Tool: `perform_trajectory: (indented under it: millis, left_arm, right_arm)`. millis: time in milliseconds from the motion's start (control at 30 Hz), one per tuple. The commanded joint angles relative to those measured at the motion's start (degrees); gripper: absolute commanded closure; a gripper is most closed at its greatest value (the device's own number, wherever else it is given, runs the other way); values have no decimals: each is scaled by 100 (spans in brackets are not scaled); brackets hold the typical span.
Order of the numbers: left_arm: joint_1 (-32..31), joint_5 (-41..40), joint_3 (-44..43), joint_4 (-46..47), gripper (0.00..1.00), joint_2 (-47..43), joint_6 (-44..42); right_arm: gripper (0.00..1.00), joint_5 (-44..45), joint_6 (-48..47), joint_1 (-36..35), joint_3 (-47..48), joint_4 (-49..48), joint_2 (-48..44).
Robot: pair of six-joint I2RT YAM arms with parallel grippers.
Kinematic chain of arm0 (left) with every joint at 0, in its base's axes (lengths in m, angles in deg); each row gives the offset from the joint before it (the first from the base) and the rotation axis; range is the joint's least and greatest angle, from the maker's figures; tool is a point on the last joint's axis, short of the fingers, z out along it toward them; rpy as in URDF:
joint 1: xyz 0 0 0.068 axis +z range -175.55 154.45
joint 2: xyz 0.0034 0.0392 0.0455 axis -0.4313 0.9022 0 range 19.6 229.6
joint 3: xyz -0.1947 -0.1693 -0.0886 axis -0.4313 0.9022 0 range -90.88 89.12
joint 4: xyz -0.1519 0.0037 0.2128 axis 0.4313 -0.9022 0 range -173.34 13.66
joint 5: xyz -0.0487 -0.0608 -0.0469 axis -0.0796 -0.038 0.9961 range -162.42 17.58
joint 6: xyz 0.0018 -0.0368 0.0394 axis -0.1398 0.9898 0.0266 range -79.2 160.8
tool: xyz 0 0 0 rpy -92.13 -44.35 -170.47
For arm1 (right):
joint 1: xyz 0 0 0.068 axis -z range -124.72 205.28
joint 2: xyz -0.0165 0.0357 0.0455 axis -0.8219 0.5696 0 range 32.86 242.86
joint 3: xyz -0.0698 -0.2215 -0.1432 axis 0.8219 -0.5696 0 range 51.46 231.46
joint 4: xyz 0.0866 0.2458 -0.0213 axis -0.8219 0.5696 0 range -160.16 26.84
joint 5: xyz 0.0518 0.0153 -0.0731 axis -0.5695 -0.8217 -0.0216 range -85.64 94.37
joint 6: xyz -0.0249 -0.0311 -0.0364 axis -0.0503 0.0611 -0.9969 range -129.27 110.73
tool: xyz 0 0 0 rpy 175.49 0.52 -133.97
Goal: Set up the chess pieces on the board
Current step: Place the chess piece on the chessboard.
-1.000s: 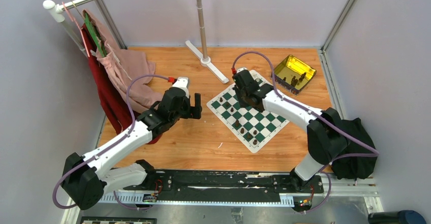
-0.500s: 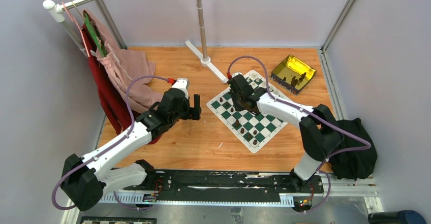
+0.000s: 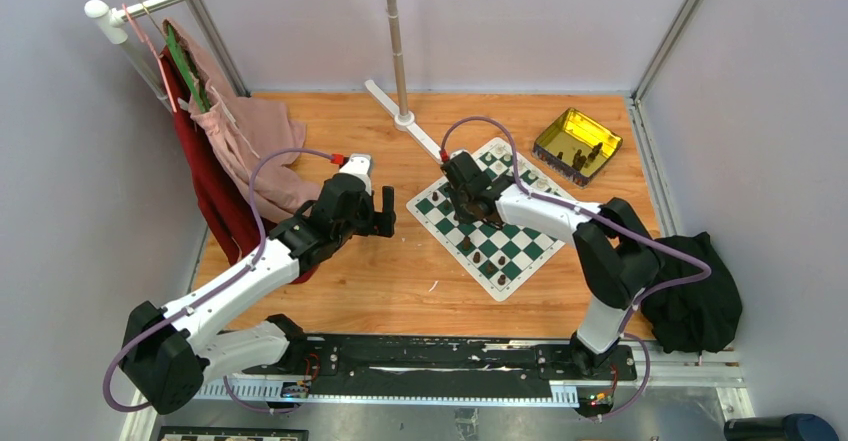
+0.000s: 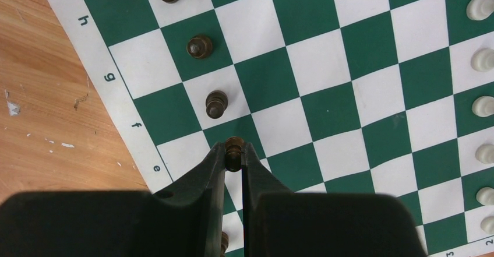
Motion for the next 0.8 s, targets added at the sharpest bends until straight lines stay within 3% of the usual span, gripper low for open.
perform_trajectory:
  millis: [0,767]
  left_arm:
    - [32,-65,68,57,0,35,-73]
    - [29,-23,112,117,0,123,-108]
  right_arm:
    - [100,-35,41,-105,-86,-44,147]
    - [100,-11,86,-142,-236,-115,309]
